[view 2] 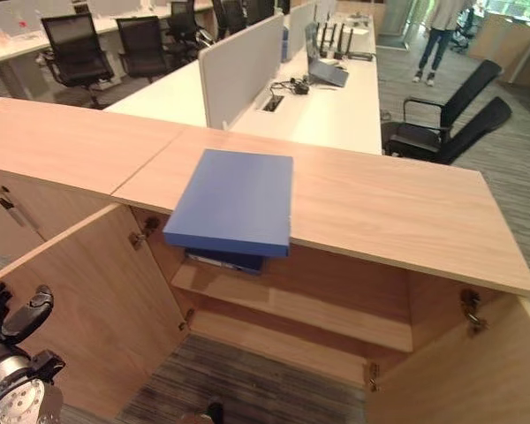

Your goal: Put the empty folder in the office cabinet

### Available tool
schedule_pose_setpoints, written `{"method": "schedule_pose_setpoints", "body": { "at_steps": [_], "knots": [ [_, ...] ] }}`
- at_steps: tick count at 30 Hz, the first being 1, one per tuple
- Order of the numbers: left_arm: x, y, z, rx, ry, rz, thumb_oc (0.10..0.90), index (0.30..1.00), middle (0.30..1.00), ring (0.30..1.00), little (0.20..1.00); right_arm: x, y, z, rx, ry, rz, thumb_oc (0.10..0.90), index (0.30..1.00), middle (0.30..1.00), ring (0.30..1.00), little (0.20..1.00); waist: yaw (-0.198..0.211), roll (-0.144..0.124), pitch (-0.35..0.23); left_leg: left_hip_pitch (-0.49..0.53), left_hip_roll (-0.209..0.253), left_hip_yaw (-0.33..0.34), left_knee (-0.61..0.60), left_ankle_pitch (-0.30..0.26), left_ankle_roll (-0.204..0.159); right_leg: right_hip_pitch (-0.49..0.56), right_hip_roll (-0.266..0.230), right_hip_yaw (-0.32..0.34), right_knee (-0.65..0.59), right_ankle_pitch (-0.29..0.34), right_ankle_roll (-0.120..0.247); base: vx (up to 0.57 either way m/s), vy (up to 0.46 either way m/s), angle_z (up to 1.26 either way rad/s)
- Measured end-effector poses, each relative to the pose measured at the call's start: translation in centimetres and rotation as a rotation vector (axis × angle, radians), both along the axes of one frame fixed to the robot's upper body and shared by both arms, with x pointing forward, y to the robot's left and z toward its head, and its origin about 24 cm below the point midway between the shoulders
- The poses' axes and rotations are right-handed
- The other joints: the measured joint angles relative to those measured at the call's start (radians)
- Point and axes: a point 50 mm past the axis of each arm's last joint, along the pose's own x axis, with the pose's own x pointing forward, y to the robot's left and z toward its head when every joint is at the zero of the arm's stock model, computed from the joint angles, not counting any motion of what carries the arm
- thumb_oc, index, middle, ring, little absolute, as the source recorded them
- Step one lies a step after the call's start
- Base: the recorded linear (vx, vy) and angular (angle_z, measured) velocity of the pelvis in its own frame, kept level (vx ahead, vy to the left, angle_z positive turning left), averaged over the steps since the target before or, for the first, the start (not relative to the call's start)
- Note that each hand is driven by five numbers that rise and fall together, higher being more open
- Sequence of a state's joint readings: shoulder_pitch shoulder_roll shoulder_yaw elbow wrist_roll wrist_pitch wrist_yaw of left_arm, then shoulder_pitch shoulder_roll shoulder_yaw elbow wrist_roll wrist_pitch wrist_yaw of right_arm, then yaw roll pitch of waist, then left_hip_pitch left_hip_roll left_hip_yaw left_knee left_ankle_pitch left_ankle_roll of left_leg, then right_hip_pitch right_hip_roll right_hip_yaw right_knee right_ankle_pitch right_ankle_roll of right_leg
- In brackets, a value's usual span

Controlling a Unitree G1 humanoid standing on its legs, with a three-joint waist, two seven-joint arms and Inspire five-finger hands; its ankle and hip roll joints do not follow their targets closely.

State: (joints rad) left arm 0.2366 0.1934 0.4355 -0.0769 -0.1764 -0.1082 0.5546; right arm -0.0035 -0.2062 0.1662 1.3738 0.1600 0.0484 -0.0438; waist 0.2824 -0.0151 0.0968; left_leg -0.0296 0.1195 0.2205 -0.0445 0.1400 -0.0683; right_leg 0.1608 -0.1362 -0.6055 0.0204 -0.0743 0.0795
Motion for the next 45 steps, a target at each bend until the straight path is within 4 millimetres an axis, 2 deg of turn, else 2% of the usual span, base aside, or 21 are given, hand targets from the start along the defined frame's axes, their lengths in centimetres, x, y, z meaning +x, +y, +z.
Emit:
{"method": "schedule_pose_setpoints", "body": {
  "at_steps": [1, 4, 10, 13, 16, 19, 21, 23, 28, 37, 41, 45],
  "knots": [
    [0.6, 0.0, 0.6, 0.040, -0.002, 0.028, 0.800, 0.900, 0.900, 0.900, 0.900, 0.5, 0.7, -0.1, 0.013, -0.006, 0.009, 0.800, 0.900, 0.900, 0.900, 0.900, 0.000, -0.017, -0.001, 0.002, -0.010, -0.002, -0.012, 0.012, 0.014, 0.008, -0.003, -0.011, -0.015, 0.009, 0.014, 0.05, 0.056, 0.19],
    [0.8, 0.5, 1.5, 0.178, 0.067, 0.072, 0.800, 0.900, 0.900, 0.900, 0.900, 1.2, 2.2, -0.2, 0.037, -0.031, 0.026, 0.800, 0.900, 0.900, 0.900, 0.900, -0.001, -0.035, 0.001, 0.011, -0.023, 0.005, -0.018, 0.011, 0.015, 0.026, -0.005, -0.011, -0.058, 0.028, 0.022, 0.05, 0.058, 0.01],
    [1.5, 0.6, 2.3, 0.357, 0.185, 0.005, 0.800, 0.900, 0.900, 0.900, 0.900, 1.8, 2.8, -0.3, 0.042, -0.052, 0.042, 0.800, 0.900, 0.900, 0.900, 0.900, 0.011, -0.025, 0.014, 0.032, -0.023, 0.018, -0.034, 0.011, 0.013, 0.058, 0.010, -0.009, -0.114, 0.057, 0.012, 0.04, 0.072, -0.03],
    [1.9, -0.3, 4.0, 0.460, 0.204, -0.173, 0.800, 0.900, 0.900, 0.900, 0.900, 1.3, 2.7, -0.3, 0.039, -0.038, 0.047, 0.800, 0.900, 0.900, 0.900, 0.900, 0.023, -0.025, 0.015, 0.032, -0.023, 0.020, -0.035, 0.010, 0.012, 0.058, 0.010, -0.006, -0.114, 0.052, 0.019, 0.03, 0.064, -0.01],
    [3.4, -3.3, 7.5, 0.608, 0.086, -0.450, 0.800, 0.900, 0.900, 0.900, 0.900, 1.4, 2.5, -0.3, 0.033, -0.037, 0.064, 0.800, 0.900, 0.900, 0.900, 0.900, 0.006, -0.025, 0.016, 0.034, -0.027, 0.023, -0.035, 0.001, 0.003, 0.055, 0.003, 0.002, -0.114, 0.056, 0.020, 0.03, 0.058, -0.09],
    [4.1, -7.2, 10.5, 0.762, -0.065, -0.717, 0.800, 0.900, 0.900, 0.900, 0.900, 2.1, 2.2, -0.1, 0.036, -0.053, 0.070, 0.800, 0.900, 0.900, 0.900, 0.900, -0.041, -0.015, 0.016, 0.042, -0.036, 0.038, -0.036, -0.007, 0.001, 0.050, -0.011, 0.020, -0.109, 0.065, 0.026, 0.01, 0.025, -0.18],
    [4.4, -8.6, 11.4, 0.799, -0.124, -0.801, 0.800, 0.900, 0.900, 0.900, 0.900, 2.4, 1.8, 0.0, 0.037, -0.062, 0.074, 0.800, 0.900, 0.900, 0.900, 0.900, -0.070, -0.007, 0.012, 0.049, -0.040, 0.052, -0.036, -0.011, 0.002, 0.050, -0.016, 0.035, -0.113, 0.078, 0.034, 0.00, 0.012, -0.22],
    [4.7, -9.2, 11.8, 0.822, -0.145, -0.843, 0.800, 0.900, 0.900, 0.900, 0.900, 2.9, 1.4, 0.2, 0.030, -0.072, 0.079, 0.800, 0.900, 0.900, 0.900, 0.900, -0.092, 0.004, 0.009, 0.049, -0.041, 0.054, -0.036, -0.011, 0.002, 0.049, -0.017, 0.037, -0.113, 0.079, 0.035, 0.00, 0.016, -0.07],
    [4.8, -9.3, 11.9, 0.821, -0.126, -0.905, 0.800, 0.900, 0.900, 0.900, 0.900, 2.0, 0.4, 0.2, 0.016, -0.031, 0.092, 0.800, 0.900, 0.900, 0.900, 0.900, -0.086, 0.025, -0.002, 0.053, -0.037, 0.054, -0.035, -0.002, 0.015, 0.053, -0.011, 0.038, -0.114, 0.083, 0.025, 0.00, 0.000, 0.00],
    [4.9, -9.7, 12.0, 0.837, -0.112, -0.961, 0.800, 0.900, 0.900, 0.900, 0.900, 1.9, 0.5, 0.2, 0.034, -0.023, 0.116, 0.800, 0.900, 0.900, 0.900, 0.900, -0.089, 0.015, -0.020, 0.063, -0.035, 0.054, -0.035, -0.002, 0.014, 0.061, -0.010, 0.042, -0.114, 0.078, 0.030, 0.00, 0.000, 0.00],
    [4.9, -10.0, 12.6, 0.902, -0.086, -1.010, 0.800, 0.900, 0.900, 0.900, 0.900, 1.8, 0.5, 0.1, 0.036, -0.019, 0.116, 0.800, 0.900, 0.900, 0.900, 0.900, -0.089, 0.009, -0.028, 0.064, -0.035, 0.055, -0.036, -0.003, 0.014, 0.061, -0.011, 0.045, -0.114, 0.075, 0.034, 0.00, 0.000, 0.00],
    [5.0, -10.7, 13.7, 0.866, -0.140, -1.114, 0.800, 0.900, 0.900, 0.900, 0.900, 1.6, 0.6, 0.1, 0.043, -0.010, 0.128, 0.800, 0.900, 0.900, 0.900, 0.900, -0.091, 0.005, -0.035, 0.064, -0.036, 0.056, -0.036, -0.005, 0.010, 0.060, -0.012, 0.046, -0.114, 0.078, 0.034, 0.00, 0.000, 0.00]
  ]
}}
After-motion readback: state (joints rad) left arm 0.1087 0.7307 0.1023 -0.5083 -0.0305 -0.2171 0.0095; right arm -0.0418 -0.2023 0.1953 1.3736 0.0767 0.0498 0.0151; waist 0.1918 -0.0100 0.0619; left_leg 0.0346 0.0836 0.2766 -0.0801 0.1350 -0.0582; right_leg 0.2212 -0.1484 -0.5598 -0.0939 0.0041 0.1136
